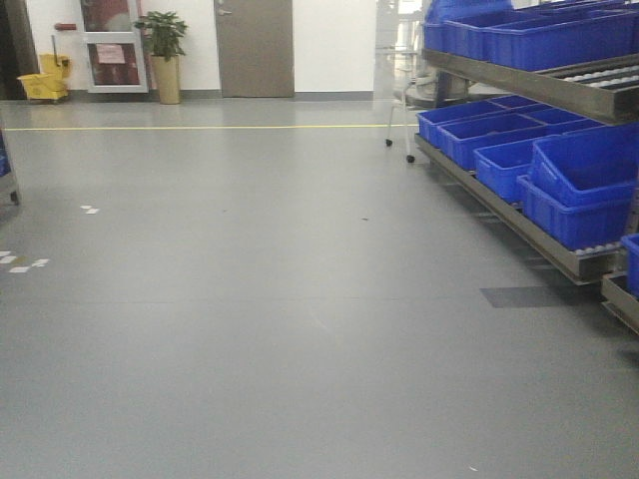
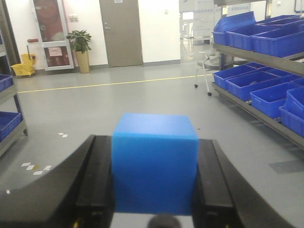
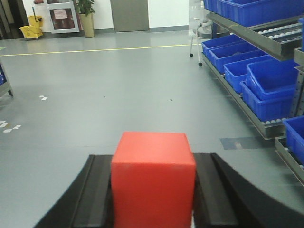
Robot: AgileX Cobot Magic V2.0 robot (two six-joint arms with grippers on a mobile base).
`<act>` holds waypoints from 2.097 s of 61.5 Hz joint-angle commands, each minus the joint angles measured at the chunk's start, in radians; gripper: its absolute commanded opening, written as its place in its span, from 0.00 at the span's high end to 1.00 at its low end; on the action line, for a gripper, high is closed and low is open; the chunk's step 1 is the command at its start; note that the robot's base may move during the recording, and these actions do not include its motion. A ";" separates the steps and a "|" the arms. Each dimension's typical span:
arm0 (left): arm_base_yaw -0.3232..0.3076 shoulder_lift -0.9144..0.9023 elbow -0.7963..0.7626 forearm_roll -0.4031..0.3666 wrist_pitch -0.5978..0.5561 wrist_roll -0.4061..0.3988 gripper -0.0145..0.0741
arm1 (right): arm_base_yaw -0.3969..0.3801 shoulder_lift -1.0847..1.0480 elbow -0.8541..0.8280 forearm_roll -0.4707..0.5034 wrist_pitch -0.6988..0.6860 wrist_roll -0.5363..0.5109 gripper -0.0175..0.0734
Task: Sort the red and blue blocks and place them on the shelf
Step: 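Drive the base away from the table carrying both cubes, then turn the base toward the shelf of blue bins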
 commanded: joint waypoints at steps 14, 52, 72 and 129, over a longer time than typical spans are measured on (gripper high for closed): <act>0.001 0.009 -0.028 -0.006 -0.088 -0.002 0.70 | -0.006 0.005 -0.028 -0.006 -0.087 -0.007 0.75; 0.001 0.009 -0.028 -0.006 -0.088 -0.002 0.70 | -0.006 0.005 -0.028 -0.006 -0.087 -0.007 0.75; 0.001 0.009 -0.028 -0.006 -0.088 -0.002 0.70 | -0.006 0.005 -0.028 -0.006 -0.087 -0.007 0.75; 0.001 0.009 -0.028 -0.006 -0.088 -0.002 0.70 | -0.006 0.005 -0.028 -0.006 -0.087 -0.007 0.75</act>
